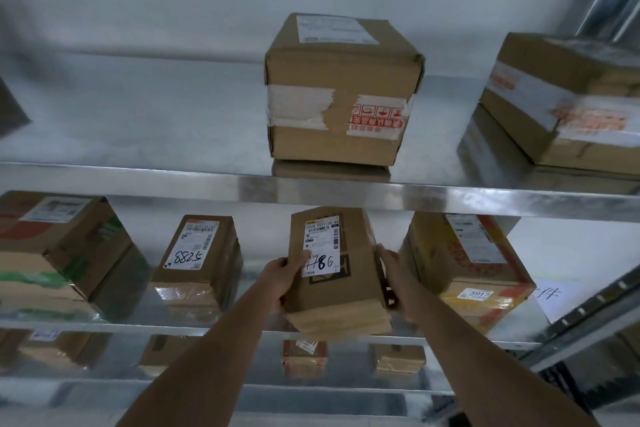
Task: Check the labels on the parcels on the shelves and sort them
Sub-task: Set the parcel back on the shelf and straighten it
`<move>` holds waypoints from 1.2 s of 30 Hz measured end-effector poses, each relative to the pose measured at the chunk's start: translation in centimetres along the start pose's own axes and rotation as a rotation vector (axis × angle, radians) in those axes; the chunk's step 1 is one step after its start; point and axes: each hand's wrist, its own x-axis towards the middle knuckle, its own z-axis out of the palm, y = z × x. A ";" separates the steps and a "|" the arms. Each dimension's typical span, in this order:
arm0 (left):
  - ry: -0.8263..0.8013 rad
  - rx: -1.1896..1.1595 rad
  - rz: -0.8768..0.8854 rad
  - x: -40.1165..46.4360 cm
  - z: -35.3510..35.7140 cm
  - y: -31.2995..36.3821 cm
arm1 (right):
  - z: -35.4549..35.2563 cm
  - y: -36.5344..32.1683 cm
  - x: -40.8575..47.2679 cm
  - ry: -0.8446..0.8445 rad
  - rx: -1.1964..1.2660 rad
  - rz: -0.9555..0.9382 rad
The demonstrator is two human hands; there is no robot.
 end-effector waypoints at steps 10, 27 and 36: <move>-0.016 -0.016 -0.024 -1.7 2.1 0.9 | -0.1 -1.7 -0.6 0.057 -0.307 -0.245; -0.126 0.074 -0.013 -0.8 2.0 1.5 | 1.1 -0.6 -0.5 -0.108 -0.134 -0.084; -0.121 0.076 -0.019 0.2 2.0 1.4 | 1.2 -0.6 -0.1 -0.114 -0.102 -0.095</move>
